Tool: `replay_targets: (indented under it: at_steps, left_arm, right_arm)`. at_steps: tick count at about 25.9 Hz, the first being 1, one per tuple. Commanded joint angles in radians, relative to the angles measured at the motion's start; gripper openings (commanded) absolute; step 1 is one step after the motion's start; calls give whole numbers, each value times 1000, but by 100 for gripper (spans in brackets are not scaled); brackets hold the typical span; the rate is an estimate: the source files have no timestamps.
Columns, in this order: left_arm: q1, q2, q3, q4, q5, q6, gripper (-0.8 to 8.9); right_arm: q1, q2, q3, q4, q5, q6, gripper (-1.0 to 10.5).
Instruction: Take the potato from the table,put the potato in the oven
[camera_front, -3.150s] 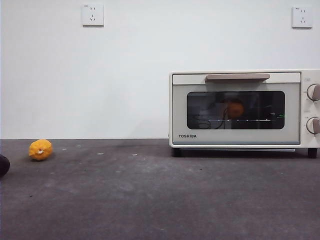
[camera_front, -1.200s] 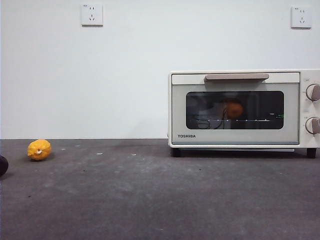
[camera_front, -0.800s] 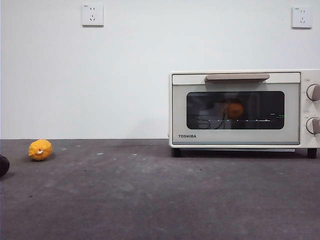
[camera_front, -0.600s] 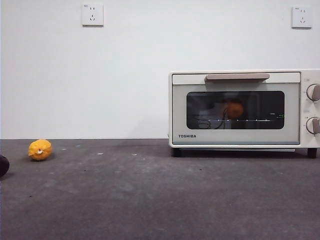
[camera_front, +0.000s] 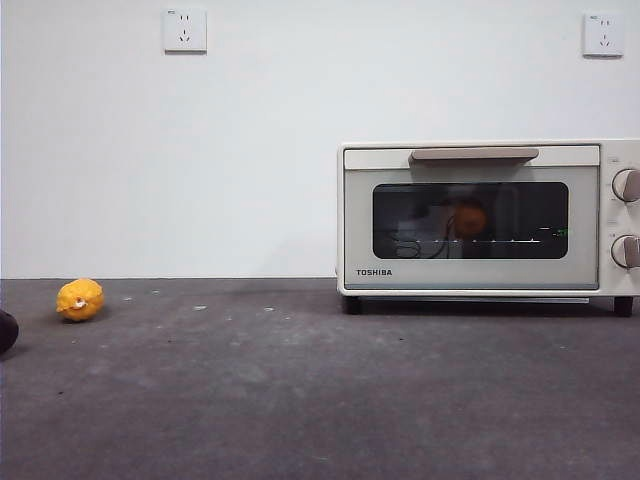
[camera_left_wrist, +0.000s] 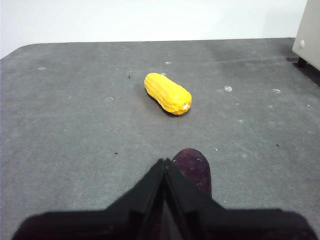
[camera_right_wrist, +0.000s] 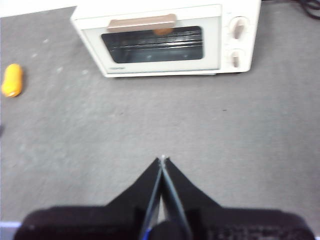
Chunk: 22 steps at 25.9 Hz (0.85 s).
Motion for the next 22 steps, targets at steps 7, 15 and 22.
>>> replay_targets:
  at_steps: [7,15,22]
  left_arm:
    - [2,10,-10,10,3,-8,-4]
    - [2,10,-10,10,3,-8,-4]
    - [2,10,-10,10,3,-8,-4]
  right_arm:
    - [-234,-153,-224,357,-26,-284,2]
    - [-373,-348,-777,1008,-215,-369,2]
    - [-452,-394,-1048,1249,-215,-368,2]
